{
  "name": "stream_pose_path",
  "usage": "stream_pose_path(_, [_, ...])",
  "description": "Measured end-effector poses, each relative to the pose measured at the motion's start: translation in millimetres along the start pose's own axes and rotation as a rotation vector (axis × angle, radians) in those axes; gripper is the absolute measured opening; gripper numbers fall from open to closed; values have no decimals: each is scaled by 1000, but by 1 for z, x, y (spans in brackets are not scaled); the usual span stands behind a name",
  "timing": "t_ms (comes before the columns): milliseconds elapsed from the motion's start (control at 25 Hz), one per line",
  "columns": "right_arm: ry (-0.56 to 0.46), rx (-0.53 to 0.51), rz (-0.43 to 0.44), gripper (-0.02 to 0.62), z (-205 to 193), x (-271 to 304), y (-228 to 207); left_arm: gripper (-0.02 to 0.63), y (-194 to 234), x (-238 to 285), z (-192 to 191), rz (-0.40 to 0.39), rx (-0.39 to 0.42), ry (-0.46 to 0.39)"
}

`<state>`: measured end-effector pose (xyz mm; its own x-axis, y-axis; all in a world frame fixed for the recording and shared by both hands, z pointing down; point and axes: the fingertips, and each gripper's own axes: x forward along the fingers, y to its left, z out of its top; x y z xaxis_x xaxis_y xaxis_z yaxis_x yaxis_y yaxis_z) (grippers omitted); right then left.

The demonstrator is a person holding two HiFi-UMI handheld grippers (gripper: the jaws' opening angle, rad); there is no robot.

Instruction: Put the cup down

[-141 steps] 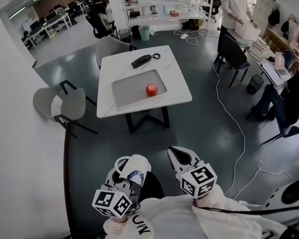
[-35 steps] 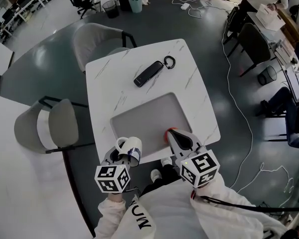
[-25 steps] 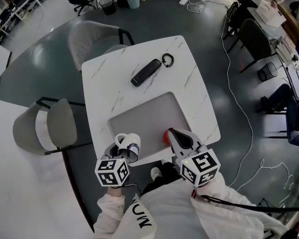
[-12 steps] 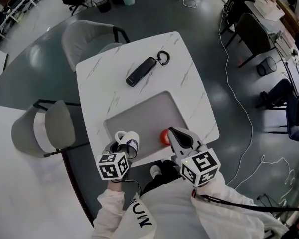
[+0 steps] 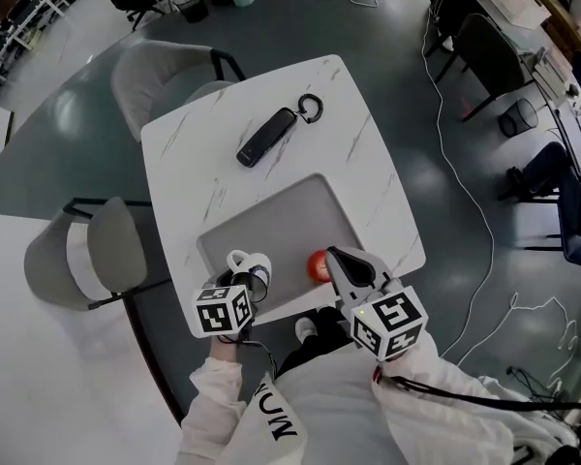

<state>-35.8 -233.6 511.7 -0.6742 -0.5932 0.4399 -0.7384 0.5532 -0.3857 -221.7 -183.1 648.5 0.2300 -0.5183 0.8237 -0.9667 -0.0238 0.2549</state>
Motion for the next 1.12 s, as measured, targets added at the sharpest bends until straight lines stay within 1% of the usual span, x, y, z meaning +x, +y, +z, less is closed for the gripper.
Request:
stream_pose_path(320, [11, 15, -8, 5, -5, -3, -10, 37, 8, 19, -9, 32, 4, 83])
stream_pose_path(440, [12, 21, -13, 5, -5, -4, -15, 37, 8, 24, -7, 43, 14, 101])
stream_pose_path(720, [8, 1, -21, 5, -4, -4, -19, 37, 5, 40, -7, 37, 14, 142])
stream_pose_path(920, [12, 7, -22, 5, -3, -3, -21, 37, 5, 45, -7, 43, 22, 167])
stream_pose_path(1120, [15, 14, -23, 5, -2, 0, -23, 37, 7, 48, -8, 46, 13, 208])
